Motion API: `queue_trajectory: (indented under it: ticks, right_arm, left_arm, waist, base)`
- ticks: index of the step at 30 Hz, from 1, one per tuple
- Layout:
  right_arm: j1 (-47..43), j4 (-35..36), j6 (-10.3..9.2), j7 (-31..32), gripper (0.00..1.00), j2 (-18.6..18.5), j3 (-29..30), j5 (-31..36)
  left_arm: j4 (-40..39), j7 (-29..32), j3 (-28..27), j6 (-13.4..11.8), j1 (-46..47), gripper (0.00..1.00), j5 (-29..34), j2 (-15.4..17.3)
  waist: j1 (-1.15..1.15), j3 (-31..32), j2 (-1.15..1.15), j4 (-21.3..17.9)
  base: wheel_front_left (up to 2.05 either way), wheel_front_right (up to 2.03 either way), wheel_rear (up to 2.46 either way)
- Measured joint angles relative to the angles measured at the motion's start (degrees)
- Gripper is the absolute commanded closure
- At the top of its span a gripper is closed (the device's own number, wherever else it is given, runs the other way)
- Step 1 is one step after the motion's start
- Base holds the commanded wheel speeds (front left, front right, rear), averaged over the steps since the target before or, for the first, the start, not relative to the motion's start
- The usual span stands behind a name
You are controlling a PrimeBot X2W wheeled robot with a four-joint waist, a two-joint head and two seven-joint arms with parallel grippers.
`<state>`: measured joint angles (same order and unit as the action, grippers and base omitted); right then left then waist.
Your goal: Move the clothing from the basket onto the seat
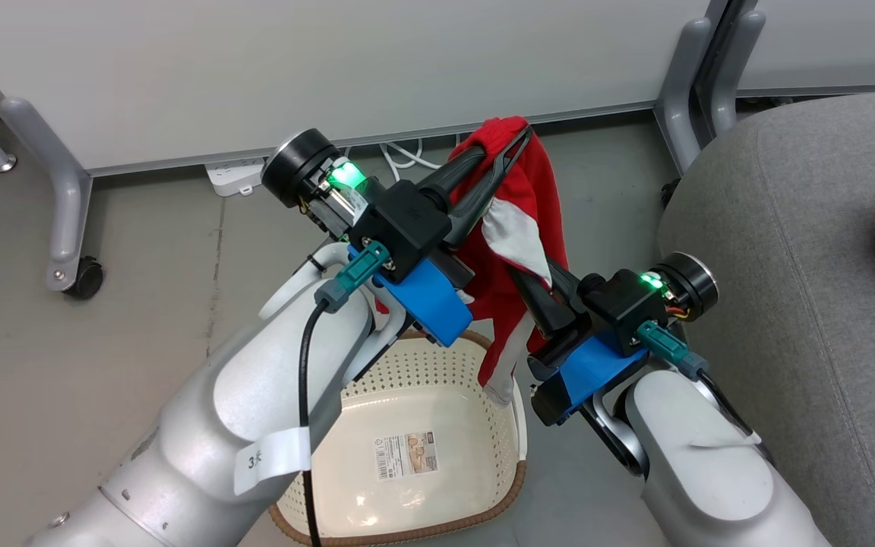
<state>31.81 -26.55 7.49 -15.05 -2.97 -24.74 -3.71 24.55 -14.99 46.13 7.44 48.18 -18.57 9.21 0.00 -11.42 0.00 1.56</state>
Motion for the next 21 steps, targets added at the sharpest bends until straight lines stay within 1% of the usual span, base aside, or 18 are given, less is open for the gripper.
queue_trajectory:
  ticks: [6,7,8,13,21]
  right_arm:
    - [0.0,0.2,0.00,0.0,1.00,0.0,0.1,-0.3]
    - [0.0,0.3,0.00,0.0,1.00,0.0,0.1,-0.3]
    - [0.0,0.4,0.00,0.0,1.00,0.0,0.2,-0.4]
    - [0.0,0.9,0.00,0.0,1.00,0.0,0.6,-0.4]
    - [0.0,2.3,0.00,0.0,1.00,0.0,2.5,-0.4]
  left_arm:
    - [0.0,0.0,0.1,0.0,0.0,1.00,0.0,0.0]
    - [0.0,0.0,0.1,0.0,0.0,0.79,0.0,0.0]
    - [0.0,0.0,0.1,0.0,0.0,0.00,0.0,0.0]
    - [0.3,0.0,0.3,0.0,-0.2,0.00,-0.2,0.0]
    - [2.1,0.0,2.1,0.0,-0.8,0.00,-1.4,0.1]
  waist:
    - [0.00,-0.1,0.00,-0.1]
    - [0.00,-0.2,0.00,-0.1]
    - [0.00,-0.2,0.00,-0.1]
    - [0.00,-0.6,0.00,-0.1]
    - [0.00,-1.3,0.00,-0.3]
  base:
    - [0.00,0.00,0.00]
    - [0.00,0.00,0.00]
    - [0.00,0.00,0.00]
    - [0.00,0.00,0.00]
    - [0.00,0.00,0.00]
